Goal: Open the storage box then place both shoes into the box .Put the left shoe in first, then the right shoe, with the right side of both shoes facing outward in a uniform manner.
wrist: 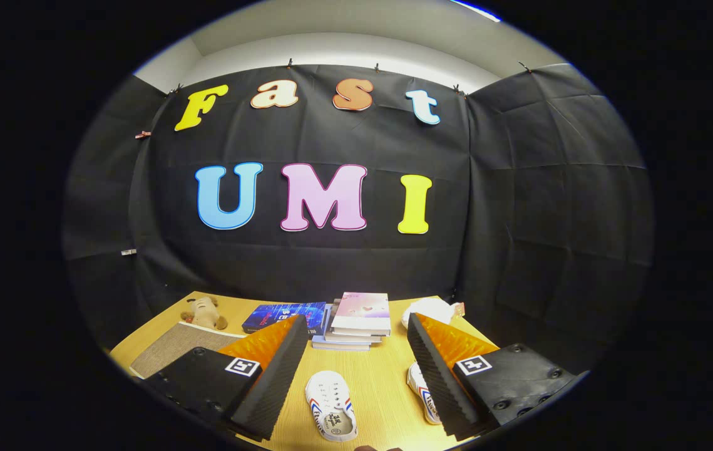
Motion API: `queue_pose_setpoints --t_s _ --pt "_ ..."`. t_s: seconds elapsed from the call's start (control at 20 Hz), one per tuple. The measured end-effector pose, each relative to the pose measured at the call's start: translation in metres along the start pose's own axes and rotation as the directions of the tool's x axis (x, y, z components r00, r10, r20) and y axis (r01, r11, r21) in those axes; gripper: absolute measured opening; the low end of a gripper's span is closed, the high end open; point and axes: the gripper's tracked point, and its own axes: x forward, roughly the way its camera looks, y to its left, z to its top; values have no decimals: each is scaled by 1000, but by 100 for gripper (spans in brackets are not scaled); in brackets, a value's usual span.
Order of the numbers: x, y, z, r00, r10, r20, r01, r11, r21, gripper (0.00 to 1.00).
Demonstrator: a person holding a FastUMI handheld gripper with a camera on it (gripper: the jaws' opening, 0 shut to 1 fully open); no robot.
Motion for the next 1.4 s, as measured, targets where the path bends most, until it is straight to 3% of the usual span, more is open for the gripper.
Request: queue_pose_setpoints --t_s 0.55,0.85,1.0,1.15,1.4 --pt "16 7 -23 995 63 -82 -62 998 11 98" --pt "22 26 -53 951 225 -213 -211 973 89 98" --pt "22 56 -75 884 367 -289 -314 925 214 99" --pt "16 73 -101 802 479 -357 -368 867 337 99" --pt "-8 115 -136 604 682 -411 -444 717 536 99"
